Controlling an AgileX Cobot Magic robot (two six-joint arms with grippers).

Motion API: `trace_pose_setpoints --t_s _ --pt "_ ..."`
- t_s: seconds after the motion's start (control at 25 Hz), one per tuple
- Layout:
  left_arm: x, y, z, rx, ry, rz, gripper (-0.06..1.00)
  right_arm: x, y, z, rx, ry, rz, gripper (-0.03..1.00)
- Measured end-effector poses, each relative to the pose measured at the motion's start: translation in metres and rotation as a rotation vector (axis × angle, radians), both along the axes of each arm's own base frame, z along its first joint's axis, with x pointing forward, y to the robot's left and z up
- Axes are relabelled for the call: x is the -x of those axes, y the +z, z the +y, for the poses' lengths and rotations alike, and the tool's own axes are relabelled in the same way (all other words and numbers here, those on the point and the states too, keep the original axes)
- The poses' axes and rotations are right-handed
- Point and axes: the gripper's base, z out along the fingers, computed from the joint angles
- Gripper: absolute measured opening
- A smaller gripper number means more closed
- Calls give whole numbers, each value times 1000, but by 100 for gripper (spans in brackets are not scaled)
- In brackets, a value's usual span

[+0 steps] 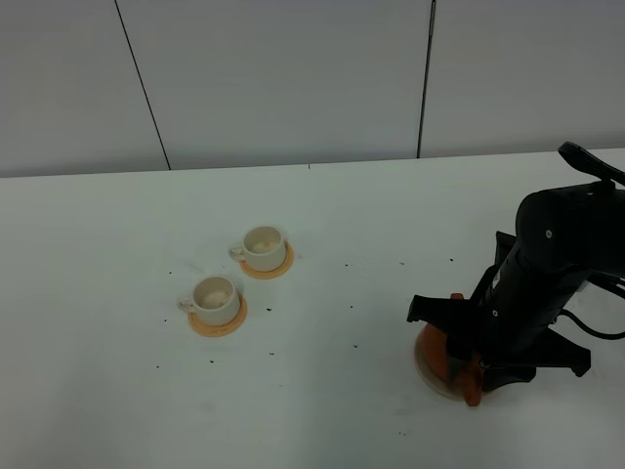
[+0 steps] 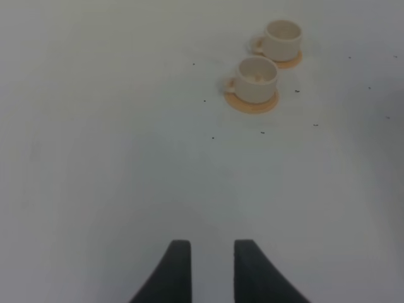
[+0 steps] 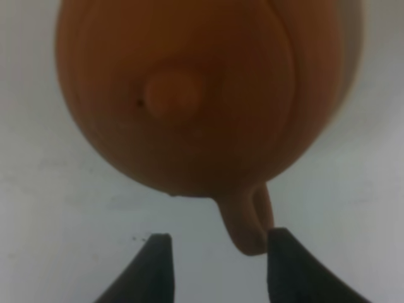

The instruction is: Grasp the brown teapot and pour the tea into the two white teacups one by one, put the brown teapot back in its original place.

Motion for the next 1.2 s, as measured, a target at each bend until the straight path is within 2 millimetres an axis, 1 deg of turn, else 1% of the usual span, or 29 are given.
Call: trace_pose_setpoints --t_s 0.52,0.84,1.0,1.2 --pt "0 0 0 0 0 0 24 0 0 -1 10 30 -12 34" --pt "0 0 0 0 0 0 24 3 -1 -2 25 71 20 34" --pt "0 0 0 0 0 0 24 5 0 -3 -8 78 57 34" --pt "0 0 0 0 0 0 24 2 1 -8 -61 75 66 34"
